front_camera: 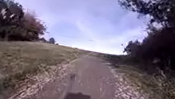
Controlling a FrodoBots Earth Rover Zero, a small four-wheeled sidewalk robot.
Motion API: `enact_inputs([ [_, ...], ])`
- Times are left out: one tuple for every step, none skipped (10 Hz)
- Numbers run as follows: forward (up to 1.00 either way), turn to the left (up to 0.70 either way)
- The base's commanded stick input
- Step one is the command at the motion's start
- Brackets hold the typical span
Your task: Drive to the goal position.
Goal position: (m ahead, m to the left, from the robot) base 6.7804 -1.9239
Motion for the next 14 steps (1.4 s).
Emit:
enact_inputs([
  [0.85,0.00],
  [0.85,0.00],
  [0.85,0.00],
  [0.85,0.00],
  [0.85,0.00],
  [0.85,0.00],
  [0.85,0.00],
  [0.85,-0.02],
  [0.85,-0.07],
  [0.85,-0.21],
  [0.85,-0.26],
  [0.85,-0.33],
  [0.85,-0.33],
  [0.85,-0.33],
])
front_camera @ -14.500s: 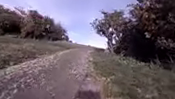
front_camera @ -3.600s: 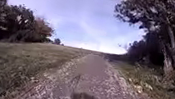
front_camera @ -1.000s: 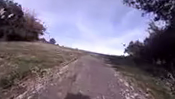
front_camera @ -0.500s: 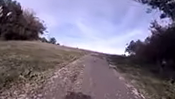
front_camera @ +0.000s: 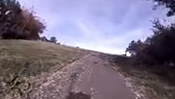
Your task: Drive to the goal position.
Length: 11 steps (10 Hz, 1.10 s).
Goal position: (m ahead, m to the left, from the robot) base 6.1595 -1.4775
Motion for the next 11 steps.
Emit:
enact_inputs([
  [0.85,-0.33],
  [0.85,-0.33],
  [0.85,-0.33],
  [0.85,-0.33],
  [0.85,-0.33],
  [0.85,-0.33],
  [0.85,-0.33],
  [0.85,-0.33],
  [0.85,-0.28],
  [0.85,-0.06],
  [0.85,0.00],
])
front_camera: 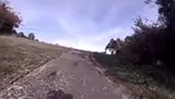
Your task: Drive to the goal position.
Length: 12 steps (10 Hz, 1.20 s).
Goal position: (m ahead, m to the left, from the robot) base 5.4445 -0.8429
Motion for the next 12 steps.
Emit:
enact_inputs([
  [0.85,0.00],
  [0.85,0.00],
  [0.85,0.00],
  [0.85,0.00],
  [0.85,0.00],
  [0.85,0.00],
  [0.85,0.00],
  [0.85,0.00],
  [0.85,0.09],
  [0.85,0.26],
  [0.85,0.27],
  [0.85,0.18],
])
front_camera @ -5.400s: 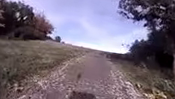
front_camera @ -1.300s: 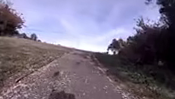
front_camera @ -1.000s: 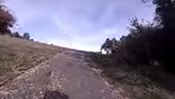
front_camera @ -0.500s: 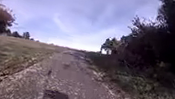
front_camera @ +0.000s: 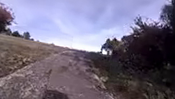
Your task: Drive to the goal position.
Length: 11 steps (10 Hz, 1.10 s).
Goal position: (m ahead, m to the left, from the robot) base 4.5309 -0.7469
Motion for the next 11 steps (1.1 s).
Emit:
enact_inputs([
  [0.85,0.01],
  [0.85,0.00],
  [0.85,0.00],
  [0.85,0.00],
  [0.85,0.00],
  [0.85,0.00],
  [0.85,0.00],
  [0.85,0.00],
  [0.85,0.09],
  [0.85,0.25],
  [0.85,0.34],
])
